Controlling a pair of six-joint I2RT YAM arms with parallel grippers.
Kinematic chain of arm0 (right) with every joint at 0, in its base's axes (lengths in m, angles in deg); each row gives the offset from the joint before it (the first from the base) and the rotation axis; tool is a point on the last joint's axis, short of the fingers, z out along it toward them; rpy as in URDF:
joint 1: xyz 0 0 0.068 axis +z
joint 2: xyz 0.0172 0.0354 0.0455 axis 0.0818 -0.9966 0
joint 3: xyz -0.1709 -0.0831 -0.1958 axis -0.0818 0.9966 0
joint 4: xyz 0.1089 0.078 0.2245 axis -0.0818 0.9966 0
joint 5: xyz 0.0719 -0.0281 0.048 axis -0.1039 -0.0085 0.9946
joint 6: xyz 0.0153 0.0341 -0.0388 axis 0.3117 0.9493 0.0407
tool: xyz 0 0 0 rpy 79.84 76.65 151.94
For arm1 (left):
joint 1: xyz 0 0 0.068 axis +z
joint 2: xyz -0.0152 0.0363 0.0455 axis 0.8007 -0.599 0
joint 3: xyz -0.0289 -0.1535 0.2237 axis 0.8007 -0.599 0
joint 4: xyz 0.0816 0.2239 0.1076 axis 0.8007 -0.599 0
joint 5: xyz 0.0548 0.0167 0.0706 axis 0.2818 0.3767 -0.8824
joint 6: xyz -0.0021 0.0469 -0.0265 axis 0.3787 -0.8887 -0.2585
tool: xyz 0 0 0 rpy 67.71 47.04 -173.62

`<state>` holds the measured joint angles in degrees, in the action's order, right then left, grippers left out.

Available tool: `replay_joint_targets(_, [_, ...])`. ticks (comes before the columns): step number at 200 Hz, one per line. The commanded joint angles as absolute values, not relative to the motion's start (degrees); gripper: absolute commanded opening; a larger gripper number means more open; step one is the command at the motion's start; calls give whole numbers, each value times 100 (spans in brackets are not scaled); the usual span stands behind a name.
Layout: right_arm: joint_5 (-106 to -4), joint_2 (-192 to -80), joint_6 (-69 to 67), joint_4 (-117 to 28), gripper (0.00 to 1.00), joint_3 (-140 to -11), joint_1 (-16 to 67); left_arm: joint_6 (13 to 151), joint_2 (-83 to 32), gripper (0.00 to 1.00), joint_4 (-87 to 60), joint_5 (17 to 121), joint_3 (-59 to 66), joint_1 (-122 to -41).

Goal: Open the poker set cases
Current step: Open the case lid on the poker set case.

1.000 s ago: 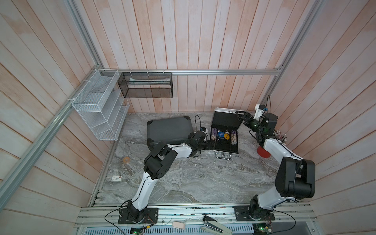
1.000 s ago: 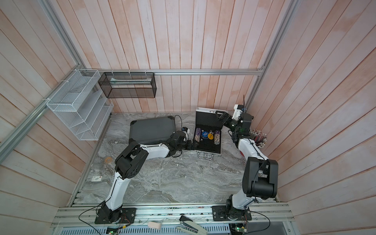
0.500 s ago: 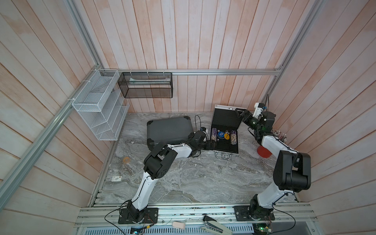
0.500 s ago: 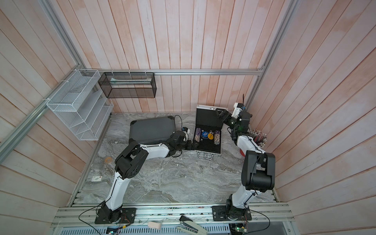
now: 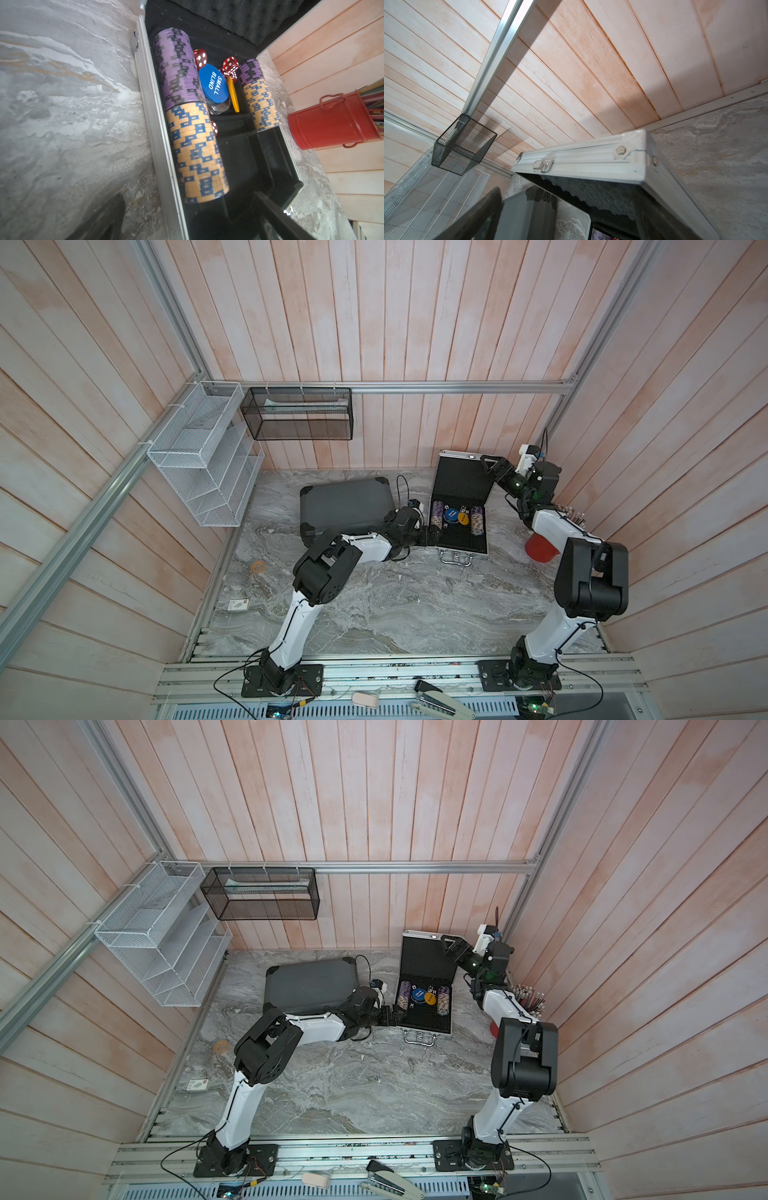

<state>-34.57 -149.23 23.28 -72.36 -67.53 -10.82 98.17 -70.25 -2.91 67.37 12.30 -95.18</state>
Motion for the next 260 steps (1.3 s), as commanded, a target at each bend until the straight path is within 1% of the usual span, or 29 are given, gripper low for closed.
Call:
replay_joint_targets(1, [-3664,-15143,2461,-7471,98,-7027,-1114,9886,-7095,98,-401,6829,1051,-9477])
replay_joint_targets(49, [-3661,-15403,2580,-7453,98,-7342,-1135,10030,-6974,98,-288,6882,938,-9475])
replay_joint_targets(107, [-3647,-15435,2713,-7593,98,-7258,-1207,10330,-6649,98,62,6865,547,-9499])
replay_joint_targets(182, [-3227,-15361,2609,-7591,98,-7138,-1168,10229,-6044,100,10,6158,330,-9694])
replay_joint_targets(260, [-3122,-15150,2416,-7367,98,-7019,-1102,10194,-5355,100,3,5524,-248,-9760])
